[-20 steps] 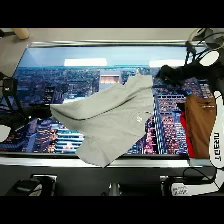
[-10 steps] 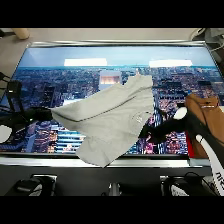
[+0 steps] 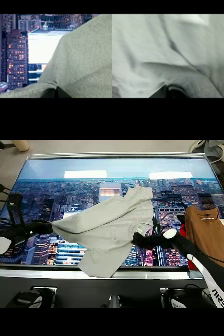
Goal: Fold the shirts.
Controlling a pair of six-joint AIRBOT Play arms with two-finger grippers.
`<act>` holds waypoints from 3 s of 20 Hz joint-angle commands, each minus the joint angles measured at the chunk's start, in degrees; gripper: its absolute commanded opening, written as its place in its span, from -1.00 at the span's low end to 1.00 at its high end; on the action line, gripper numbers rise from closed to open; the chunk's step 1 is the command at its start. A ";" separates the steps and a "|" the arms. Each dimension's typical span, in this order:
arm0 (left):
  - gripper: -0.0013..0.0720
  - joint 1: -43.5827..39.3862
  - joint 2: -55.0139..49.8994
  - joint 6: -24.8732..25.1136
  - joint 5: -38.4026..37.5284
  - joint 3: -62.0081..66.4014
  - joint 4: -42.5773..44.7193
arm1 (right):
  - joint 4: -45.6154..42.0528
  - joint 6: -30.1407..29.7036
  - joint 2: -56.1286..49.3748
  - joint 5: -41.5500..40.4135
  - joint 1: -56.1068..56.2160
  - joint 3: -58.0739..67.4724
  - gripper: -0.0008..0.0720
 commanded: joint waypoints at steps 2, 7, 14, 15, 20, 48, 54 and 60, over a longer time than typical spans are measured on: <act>-0.91 2.10 1.38 0.04 0.00 12.33 1.29 | -13.99 -4.46 8.76 10.54 -7.80 20.70 -0.91; -0.91 4.11 4.02 -0.02 0.00 47.95 3.65 | -33.55 -5.33 31.15 5.81 -16.17 55.87 -0.91; -0.92 4.13 6.80 2.40 0.20 55.39 6.58 | -46.62 4.04 41.81 2.19 -16.17 58.97 -0.91; -0.92 4.13 6.19 2.19 0.00 55.39 8.02 | -47.28 4.13 40.81 3.89 -16.17 58.97 -0.91; -0.92 4.15 -3.41 2.21 -7.13 54.75 12.92 | -47.47 4.35 28.74 20.50 -16.17 58.90 -0.91; 0.55 22.97 -27.06 9.40 -18.95 -5.03 -19.91 | -27.80 4.66 -21.53 41.16 -27.41 46.80 0.35; 0.46 18.58 -29.49 8.50 -7.98 -8.46 -26.40 | -29.62 3.43 -21.53 41.29 -27.02 46.64 0.35; -0.91 17.90 -29.40 5.27 -2.95 -8.44 -26.38 | -30.75 1.31 -21.55 37.44 -27.02 37.11 0.37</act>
